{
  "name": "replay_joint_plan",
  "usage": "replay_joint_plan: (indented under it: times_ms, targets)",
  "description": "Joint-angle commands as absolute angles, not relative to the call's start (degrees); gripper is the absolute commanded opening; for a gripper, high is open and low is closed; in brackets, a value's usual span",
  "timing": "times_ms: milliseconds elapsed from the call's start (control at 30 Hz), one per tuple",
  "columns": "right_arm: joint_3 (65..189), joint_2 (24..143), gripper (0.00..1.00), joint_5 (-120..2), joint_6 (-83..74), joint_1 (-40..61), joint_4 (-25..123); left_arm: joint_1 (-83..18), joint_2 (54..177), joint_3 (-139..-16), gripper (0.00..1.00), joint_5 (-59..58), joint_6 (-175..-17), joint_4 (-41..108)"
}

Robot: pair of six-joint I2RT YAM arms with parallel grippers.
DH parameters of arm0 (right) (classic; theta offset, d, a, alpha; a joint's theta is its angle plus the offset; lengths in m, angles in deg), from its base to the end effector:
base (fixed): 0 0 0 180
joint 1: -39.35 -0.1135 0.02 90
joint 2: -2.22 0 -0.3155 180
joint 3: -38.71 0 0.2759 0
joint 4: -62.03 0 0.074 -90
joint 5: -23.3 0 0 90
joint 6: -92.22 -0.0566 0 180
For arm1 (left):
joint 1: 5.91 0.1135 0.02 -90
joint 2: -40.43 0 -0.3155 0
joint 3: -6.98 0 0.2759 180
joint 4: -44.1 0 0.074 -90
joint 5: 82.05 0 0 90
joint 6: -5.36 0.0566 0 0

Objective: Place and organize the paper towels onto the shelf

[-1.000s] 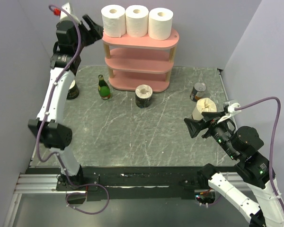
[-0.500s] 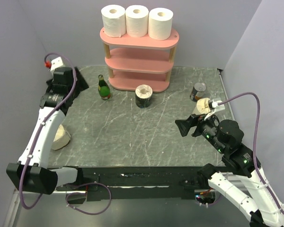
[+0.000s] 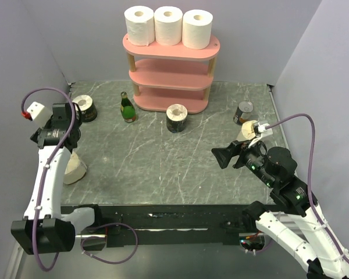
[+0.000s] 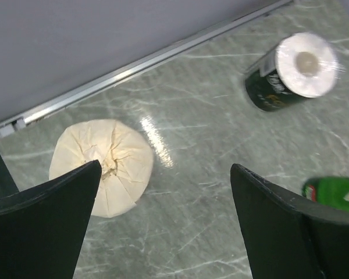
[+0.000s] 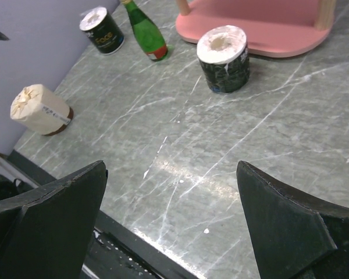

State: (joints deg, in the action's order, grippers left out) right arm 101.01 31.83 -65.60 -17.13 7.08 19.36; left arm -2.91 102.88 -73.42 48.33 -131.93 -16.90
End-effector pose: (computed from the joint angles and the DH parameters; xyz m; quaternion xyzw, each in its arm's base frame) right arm 0.0895 0.0578 0.3958 -0.0923 0.7603 0.2865 0.5756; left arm 0.2199 0.0482 0.3983 -0.4902 0.7209 0.1523 0.4656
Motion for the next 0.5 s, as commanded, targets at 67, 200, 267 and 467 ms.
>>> replay_joint_plan:
  times_ms: [67,200,267,467]
  targets:
    - [102.6,33.3,0.99,-63.5,-17.4,7.0,21.7,1.4,105.4,-70.4,0.97,43.2,-137.0,-15.8]
    - [103.0,33.8,1.0,-63.5,-17.8,6.9,22.4,2.7,109.7,-71.8,0.96,41.2,-141.6,-20.2]
    - [103.7,34.2,1.0,-63.5,-18.1,6.9,22.1,3.4,111.4,-71.4,0.96,41.0,-141.9,-21.1]
    - [103.0,33.8,1.0,-63.7,-18.3,7.0,22.1,4.8,111.4,-67.5,0.96,39.0,-143.2,-18.6]
